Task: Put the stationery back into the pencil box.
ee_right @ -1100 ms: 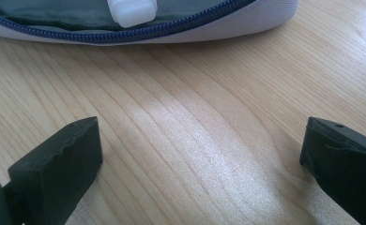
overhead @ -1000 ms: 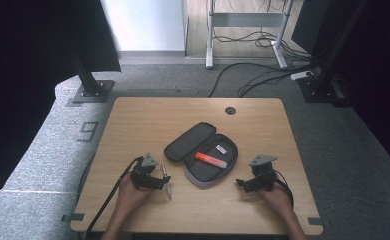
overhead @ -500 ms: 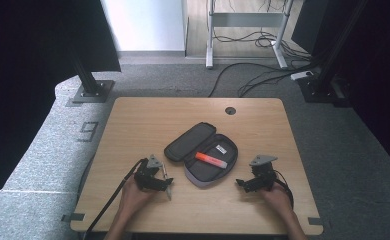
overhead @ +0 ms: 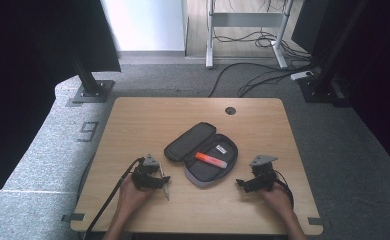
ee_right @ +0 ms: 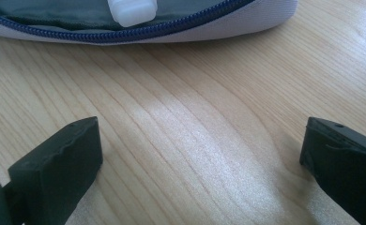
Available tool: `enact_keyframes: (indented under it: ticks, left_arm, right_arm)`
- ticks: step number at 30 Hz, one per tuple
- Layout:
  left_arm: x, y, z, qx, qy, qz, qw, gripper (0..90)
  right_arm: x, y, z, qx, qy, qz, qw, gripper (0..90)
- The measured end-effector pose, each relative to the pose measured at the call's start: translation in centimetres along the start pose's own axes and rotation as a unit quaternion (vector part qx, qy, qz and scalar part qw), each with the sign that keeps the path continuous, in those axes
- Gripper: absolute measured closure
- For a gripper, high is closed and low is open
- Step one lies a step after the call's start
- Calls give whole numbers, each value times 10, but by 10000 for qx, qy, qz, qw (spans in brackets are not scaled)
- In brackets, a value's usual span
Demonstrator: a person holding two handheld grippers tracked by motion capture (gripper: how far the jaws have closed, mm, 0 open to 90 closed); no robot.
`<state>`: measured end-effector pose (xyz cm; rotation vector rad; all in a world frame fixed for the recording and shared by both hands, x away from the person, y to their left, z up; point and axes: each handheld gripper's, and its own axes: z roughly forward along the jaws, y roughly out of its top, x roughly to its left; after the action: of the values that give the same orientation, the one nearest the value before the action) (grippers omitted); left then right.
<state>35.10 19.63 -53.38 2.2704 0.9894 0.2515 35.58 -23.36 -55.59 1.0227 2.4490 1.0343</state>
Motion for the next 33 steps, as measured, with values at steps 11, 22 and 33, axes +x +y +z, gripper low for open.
enact_keyframes:
  ticks: [11, 22, 33]
  left_arm:
    - [7, -8, -10, 19, -352, -10, 9994, 670]
    - [-1, -10, -8, -19, -153, 460, 9988, 628]
    - [3, -21, -15, -148, -121, 474, 9987, 761]
  right_arm:
    - [0, 0, 0, -1, 2, 3, 10000, 0]
    - [0, 0, 0, -1, 0, 3, 10000, 0]
    - [0, 0, 0, 3, -2, -2, 10000, 0]
